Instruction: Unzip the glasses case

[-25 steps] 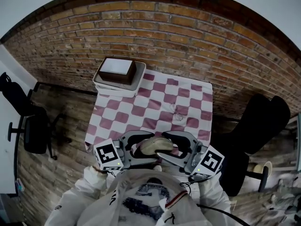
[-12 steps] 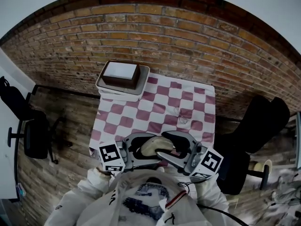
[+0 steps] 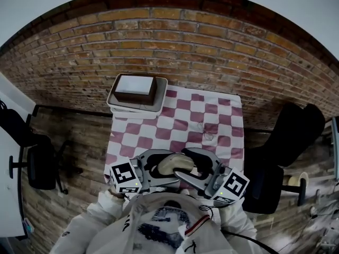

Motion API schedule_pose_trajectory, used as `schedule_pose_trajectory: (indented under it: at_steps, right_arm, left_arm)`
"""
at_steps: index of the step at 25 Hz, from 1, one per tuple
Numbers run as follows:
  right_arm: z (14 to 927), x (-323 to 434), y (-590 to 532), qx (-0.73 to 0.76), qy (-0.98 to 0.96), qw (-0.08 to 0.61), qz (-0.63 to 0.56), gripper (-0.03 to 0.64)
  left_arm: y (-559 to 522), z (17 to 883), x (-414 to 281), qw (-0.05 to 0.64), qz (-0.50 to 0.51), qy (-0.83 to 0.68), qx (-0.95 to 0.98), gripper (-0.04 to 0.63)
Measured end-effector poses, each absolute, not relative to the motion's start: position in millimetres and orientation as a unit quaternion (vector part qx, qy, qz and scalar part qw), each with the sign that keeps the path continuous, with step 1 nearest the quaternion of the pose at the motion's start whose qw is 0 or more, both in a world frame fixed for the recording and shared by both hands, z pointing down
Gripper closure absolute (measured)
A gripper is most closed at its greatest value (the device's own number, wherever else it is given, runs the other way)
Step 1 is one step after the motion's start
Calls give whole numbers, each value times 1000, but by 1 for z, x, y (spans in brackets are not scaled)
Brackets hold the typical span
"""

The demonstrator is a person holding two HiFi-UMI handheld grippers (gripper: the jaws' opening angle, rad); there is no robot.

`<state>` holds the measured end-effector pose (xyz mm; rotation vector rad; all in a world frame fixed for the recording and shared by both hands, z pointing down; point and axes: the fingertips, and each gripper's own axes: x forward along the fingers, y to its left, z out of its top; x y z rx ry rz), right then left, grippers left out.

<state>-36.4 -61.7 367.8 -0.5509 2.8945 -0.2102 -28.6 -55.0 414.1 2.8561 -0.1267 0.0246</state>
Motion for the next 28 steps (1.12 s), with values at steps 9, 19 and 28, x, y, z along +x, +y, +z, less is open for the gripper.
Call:
schedule_pose_trajectory:
  at_steps: [9, 19, 28]
  right_arm:
    - [362, -57, -67, -236, 967, 86, -29, 382]
    - [372, -47, -68, -296, 951, 83, -15, 397]
    - [389, -63, -61, -313, 947, 71, 5, 433]
  left_arm:
    - [-69, 412, -68, 94, 61, -55, 992, 296]
    - [-83, 397, -96, 50, 103, -73, 991, 295]
    - [-77, 392, -104, 26, 150, -68, 986, 293]
